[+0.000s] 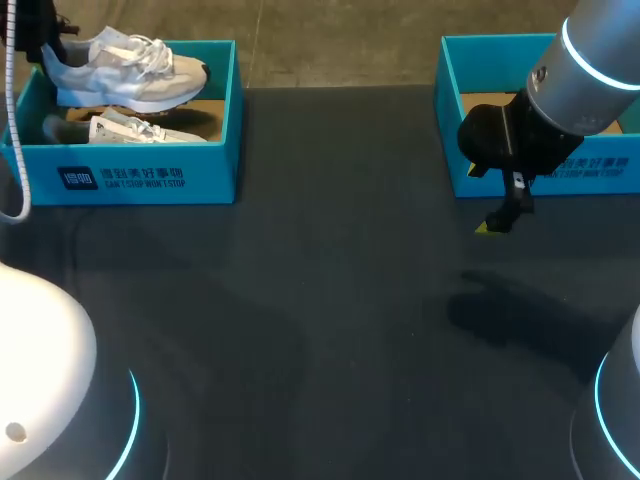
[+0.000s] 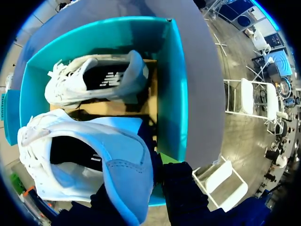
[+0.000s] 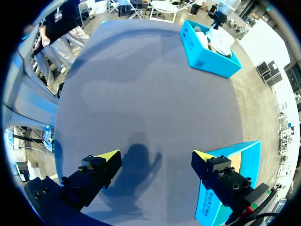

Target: Take the shoe out of the shoebox, open the shoe tongue, remove and reinsert the insole, then place the shoe into the shoebox

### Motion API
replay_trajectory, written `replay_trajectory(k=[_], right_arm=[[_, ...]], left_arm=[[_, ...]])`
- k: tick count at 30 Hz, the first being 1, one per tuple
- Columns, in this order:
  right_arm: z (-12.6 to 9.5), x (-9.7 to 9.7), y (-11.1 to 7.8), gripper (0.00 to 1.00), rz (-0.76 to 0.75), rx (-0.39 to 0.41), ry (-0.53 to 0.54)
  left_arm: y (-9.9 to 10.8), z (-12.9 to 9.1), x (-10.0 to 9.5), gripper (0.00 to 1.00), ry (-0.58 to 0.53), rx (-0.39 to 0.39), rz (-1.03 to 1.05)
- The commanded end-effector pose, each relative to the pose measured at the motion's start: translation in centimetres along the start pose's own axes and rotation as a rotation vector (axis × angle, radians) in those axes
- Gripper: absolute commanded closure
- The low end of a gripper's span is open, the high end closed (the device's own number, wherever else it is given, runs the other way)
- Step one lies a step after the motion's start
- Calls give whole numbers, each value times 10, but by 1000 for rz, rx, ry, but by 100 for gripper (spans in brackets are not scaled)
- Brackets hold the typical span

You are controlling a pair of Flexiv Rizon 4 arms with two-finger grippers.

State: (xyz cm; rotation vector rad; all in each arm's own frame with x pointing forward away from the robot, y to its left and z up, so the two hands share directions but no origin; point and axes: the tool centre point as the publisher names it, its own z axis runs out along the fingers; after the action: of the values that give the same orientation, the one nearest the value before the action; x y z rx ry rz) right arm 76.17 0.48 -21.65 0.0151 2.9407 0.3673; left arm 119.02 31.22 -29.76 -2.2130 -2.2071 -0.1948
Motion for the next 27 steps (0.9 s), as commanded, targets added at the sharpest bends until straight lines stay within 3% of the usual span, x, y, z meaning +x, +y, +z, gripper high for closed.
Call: replay_trajectory(k=[1,27], right_arm=[[1,0,1,0,1,2,-1],[1,0,1,0,1,2,-1]], left_arm=[[17,12,0,100,2,20,5],[21,61,-17,100,44,-24,16]])
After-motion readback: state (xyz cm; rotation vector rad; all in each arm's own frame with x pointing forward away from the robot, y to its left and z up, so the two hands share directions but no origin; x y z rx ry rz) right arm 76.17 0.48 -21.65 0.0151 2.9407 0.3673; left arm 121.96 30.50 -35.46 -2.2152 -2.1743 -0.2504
